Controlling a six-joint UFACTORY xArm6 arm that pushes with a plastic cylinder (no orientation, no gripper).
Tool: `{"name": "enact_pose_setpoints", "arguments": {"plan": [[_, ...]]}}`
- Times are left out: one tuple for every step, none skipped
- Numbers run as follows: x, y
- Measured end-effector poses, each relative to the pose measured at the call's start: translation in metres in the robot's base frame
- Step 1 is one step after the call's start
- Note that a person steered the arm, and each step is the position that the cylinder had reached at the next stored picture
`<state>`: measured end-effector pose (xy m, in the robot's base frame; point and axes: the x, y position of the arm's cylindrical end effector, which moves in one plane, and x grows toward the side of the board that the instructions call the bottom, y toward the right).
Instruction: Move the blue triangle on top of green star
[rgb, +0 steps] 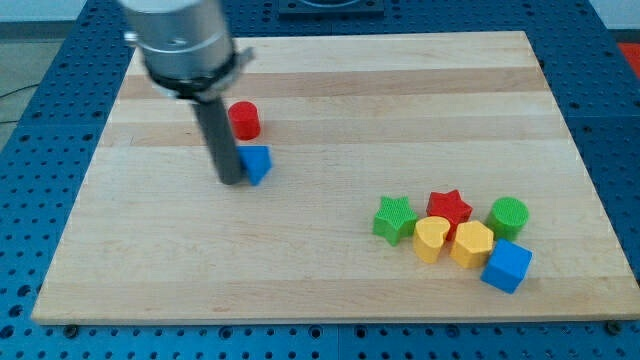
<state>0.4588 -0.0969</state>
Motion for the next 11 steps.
{"name": "enact_pose_setpoints", "arguments": {"plan": [[-0.007,0.014],[-0.017,-0.032],[-0.032,-0.011],[-0.037,0.055],[-0.02,0.118],[-0.014,0.067],[-0.033,0.013],[-0.017,-0.003],[0.012,0.018],[0.026,0.096],[0.026,0.143]]}}
